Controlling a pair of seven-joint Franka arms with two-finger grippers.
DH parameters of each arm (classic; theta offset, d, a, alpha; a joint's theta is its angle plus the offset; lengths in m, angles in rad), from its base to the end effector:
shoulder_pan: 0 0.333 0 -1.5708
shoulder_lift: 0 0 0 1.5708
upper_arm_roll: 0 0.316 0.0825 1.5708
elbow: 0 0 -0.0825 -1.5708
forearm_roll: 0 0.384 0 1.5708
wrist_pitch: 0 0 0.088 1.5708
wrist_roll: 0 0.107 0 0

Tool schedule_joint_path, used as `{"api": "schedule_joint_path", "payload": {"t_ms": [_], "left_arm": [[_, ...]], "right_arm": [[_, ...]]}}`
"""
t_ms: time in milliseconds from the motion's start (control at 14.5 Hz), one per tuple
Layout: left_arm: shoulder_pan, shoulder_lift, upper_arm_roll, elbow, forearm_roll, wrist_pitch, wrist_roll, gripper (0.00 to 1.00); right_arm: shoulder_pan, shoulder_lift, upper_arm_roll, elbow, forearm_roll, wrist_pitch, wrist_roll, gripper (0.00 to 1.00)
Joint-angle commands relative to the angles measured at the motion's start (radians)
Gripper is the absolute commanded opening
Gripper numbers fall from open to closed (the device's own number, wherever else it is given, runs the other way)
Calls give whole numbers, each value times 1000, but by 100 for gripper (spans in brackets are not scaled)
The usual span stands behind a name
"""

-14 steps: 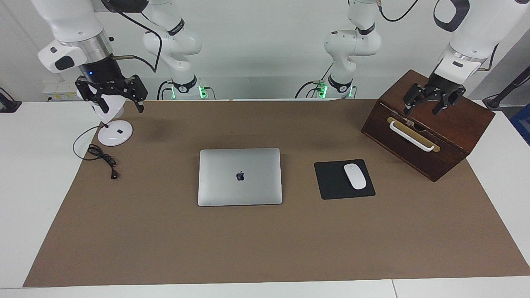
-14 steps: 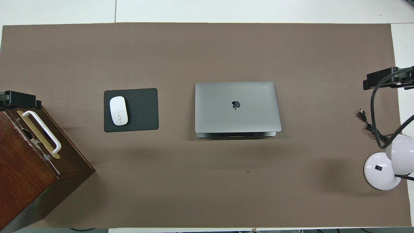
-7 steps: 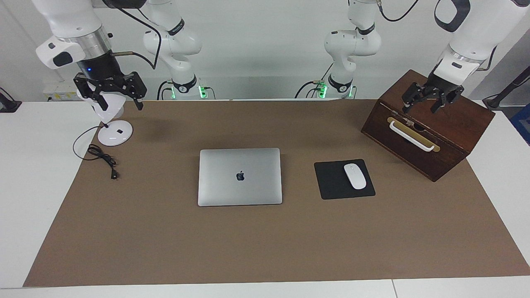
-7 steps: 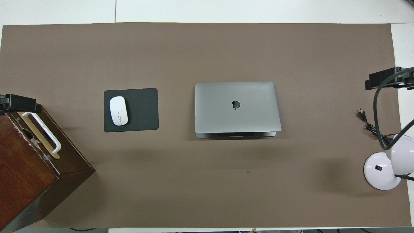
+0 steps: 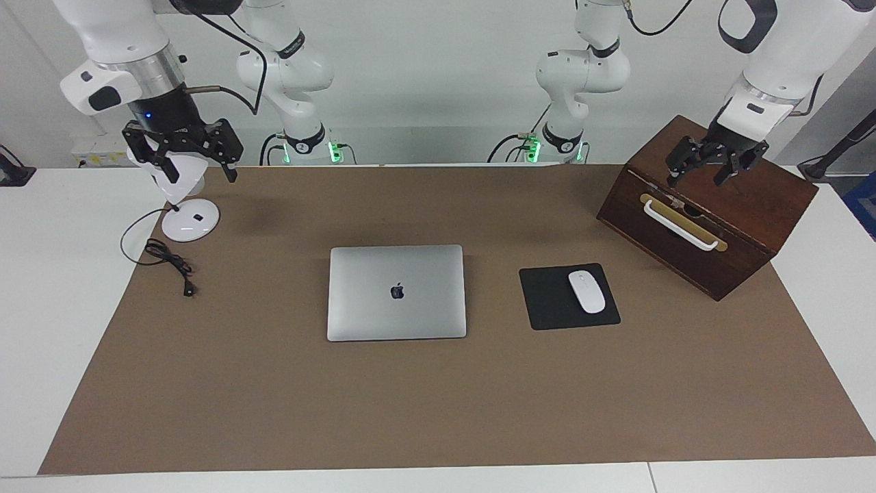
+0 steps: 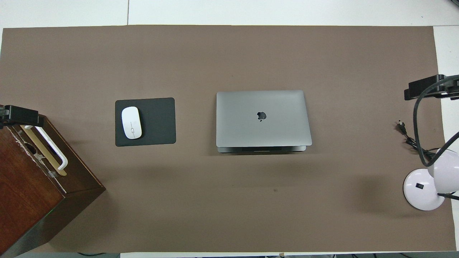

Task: Close laptop with both arms

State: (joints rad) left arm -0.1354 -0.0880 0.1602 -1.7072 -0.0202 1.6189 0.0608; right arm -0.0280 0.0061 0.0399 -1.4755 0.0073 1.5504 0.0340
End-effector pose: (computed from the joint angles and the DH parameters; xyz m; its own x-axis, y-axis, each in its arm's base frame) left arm 0.5300 0.0147 0.6113 0.9994 -0.0356 0.0006 -0.0356 -0.9988 0.0342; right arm 0.5546 0.0073 0.6642 0.9974 -0.0220 0.0685 -0.0214 -0.9997 -0.0099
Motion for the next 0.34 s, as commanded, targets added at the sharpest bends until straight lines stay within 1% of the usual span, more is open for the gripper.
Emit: {"api": "schedule_joint_path", "payload": {"t_ms": [0,276], "left_arm": [[-1,-4,-1,12,25,-20,-13,100],[-1,-4,1,12,25,-20,-13,100]], "right_arm": [[0,-15,-2,-22,0,-4,-19,100],[-4,-14,-2,-22,2,2,-22,100]]}}
